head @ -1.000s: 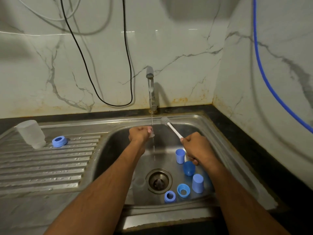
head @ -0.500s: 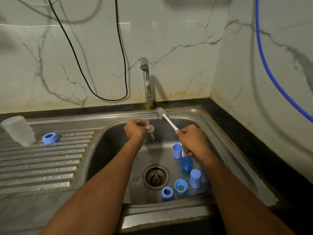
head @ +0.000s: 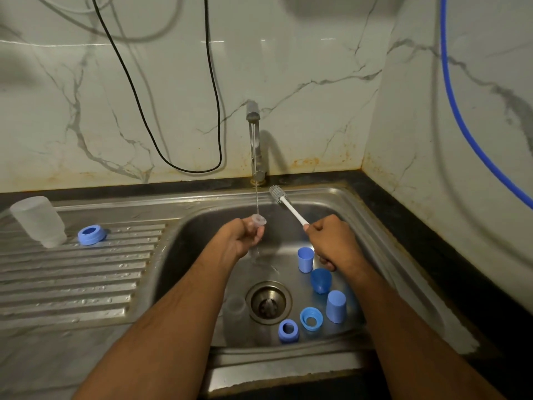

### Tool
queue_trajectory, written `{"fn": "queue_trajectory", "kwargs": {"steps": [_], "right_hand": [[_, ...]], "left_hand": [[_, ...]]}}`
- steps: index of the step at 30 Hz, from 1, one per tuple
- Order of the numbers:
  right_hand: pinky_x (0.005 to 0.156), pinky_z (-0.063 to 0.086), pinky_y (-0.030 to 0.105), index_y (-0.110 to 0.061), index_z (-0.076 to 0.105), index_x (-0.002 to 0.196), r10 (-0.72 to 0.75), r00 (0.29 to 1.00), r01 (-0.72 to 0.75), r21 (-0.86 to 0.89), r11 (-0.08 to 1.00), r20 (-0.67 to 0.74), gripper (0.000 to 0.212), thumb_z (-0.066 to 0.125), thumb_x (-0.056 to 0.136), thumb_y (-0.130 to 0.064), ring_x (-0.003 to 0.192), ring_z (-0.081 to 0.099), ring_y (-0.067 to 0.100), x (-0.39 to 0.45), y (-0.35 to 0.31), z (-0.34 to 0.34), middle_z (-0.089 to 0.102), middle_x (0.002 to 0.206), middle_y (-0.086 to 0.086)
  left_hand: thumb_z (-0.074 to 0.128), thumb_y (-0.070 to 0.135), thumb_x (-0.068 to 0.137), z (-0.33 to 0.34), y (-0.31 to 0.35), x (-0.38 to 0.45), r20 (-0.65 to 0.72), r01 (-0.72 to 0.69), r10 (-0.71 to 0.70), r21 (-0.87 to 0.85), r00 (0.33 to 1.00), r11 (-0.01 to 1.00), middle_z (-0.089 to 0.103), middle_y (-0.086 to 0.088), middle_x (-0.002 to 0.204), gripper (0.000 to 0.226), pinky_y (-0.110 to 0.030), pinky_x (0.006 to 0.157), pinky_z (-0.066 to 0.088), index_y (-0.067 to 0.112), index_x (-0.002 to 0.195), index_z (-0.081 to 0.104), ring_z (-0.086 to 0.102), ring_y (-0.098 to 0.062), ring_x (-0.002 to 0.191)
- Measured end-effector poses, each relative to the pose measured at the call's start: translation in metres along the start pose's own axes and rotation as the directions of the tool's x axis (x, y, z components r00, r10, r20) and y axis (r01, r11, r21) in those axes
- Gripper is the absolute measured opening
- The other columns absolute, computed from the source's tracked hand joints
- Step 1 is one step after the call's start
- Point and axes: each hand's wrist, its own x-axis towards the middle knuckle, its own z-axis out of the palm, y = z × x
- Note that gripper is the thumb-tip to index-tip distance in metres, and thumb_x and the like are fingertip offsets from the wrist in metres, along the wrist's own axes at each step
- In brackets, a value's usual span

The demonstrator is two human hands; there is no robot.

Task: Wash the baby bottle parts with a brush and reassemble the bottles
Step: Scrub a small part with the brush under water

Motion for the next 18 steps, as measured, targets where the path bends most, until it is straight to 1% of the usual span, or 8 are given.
{"fn": "queue_trajectory", "kwargs": {"steps": [2,3,5,7,10,12,14,18], "right_hand": [[0.039,0.035,0.021,-0.017,0.049,0.065,-0.003,1.000,0.003,0.001,1.000,-0.011,0.042,0.055,0.102,-0.035,0.044,0.045,0.018,-0.0004,0.0003,0.0001,0.049,0.056,0.003],[0.039,0.034,0.020,-0.018,0.048,0.064,-0.003,1.000,0.003,0.001,1.000,-0.016,0.043,0.056,0.102,-0.035,0.044,0.045,0.018,-0.0006,0.0002,0.0001,0.049,0.056,0.002],[0.041,0.035,0.020,-0.017,0.050,0.067,0.002,1.000,-0.002,-0.002,1.000,-0.013,0.040,0.056,0.102,-0.035,0.044,0.046,0.017,-0.0009,-0.0004,0.0001,0.049,0.057,0.002],[0.041,0.036,0.021,-0.015,0.055,0.075,0.008,1.000,-0.008,-0.007,1.000,-0.002,0.034,0.055,0.103,-0.035,0.044,0.047,0.016,-0.0013,-0.0011,0.0004,0.051,0.058,0.002],[0.042,0.036,0.022,-0.016,0.057,0.076,0.003,1.000,-0.003,-0.017,1.000,0.000,0.034,0.055,0.103,-0.036,0.044,0.047,0.016,-0.0015,-0.0009,0.0006,0.052,0.058,0.001],[0.042,0.036,0.022,-0.016,0.056,0.075,-0.001,1.000,0.001,-0.024,1.000,-0.001,0.035,0.055,0.103,-0.036,0.044,0.046,0.016,-0.0019,-0.0009,0.0007,0.051,0.057,0.001],[0.043,0.036,0.023,-0.015,0.055,0.074,0.000,1.000,0.000,-0.026,1.000,-0.001,0.036,0.055,0.103,-0.036,0.044,0.046,0.015,-0.0025,-0.0013,0.0002,0.051,0.057,0.001],[0.044,0.038,0.025,-0.015,0.056,0.071,-0.001,1.000,0.001,-0.034,0.999,0.006,0.037,0.056,0.102,-0.036,0.045,0.047,0.016,-0.0035,-0.0020,-0.0005,0.052,0.057,0.002]], "left_hand": [[0.026,-0.017,0.095,0.0015,0.0002,-0.0012,0.012,0.016,-0.015,-0.067,1.000,0.998,0.058,-0.016,0.090,0.038,-0.031,0.079,0.055,-0.003,0.091,0.061,0.056,-0.021,0.081],[0.027,-0.018,0.095,0.0017,0.0003,-0.0010,0.018,0.025,-0.024,-0.087,1.000,0.996,0.059,-0.018,0.094,0.036,-0.036,0.082,0.054,-0.004,0.093,0.061,0.057,-0.023,0.084],[0.029,-0.019,0.095,0.0029,-0.0003,-0.0020,0.034,0.030,-0.027,-0.105,0.999,0.994,0.060,-0.020,0.099,0.035,-0.040,0.081,0.054,-0.006,0.097,0.061,0.059,-0.025,0.087],[0.028,-0.020,0.095,0.0038,-0.0009,-0.0025,0.038,0.028,-0.025,-0.106,0.999,0.994,0.061,-0.021,0.098,0.037,-0.039,0.082,0.053,-0.005,0.095,0.061,0.059,-0.025,0.088],[0.027,-0.020,0.095,0.0048,-0.0006,-0.0037,0.033,0.032,-0.028,-0.136,0.999,0.990,0.059,-0.021,0.097,0.037,-0.037,0.082,0.056,-0.005,0.095,0.060,0.058,-0.024,0.087],[0.027,-0.018,0.096,0.0048,0.0003,-0.0034,0.021,0.036,-0.033,-0.152,0.999,0.988,0.059,-0.020,0.096,0.035,-0.033,0.074,0.060,-0.004,0.095,0.058,0.058,-0.021,0.083],[0.029,-0.014,0.099,0.0051,0.0006,-0.0040,0.018,0.047,-0.044,-0.185,0.999,0.982,0.059,-0.020,0.096,0.029,-0.031,0.066,0.060,-0.003,0.097,0.056,0.059,-0.022,0.081],[0.041,0.003,0.105,0.0041,-0.0010,0.0001,0.025,0.071,-0.068,-0.158,0.997,0.985,0.062,-0.010,0.088,0.025,-0.026,0.070,0.051,-0.002,0.093,0.062,0.058,-0.016,0.075]]}}
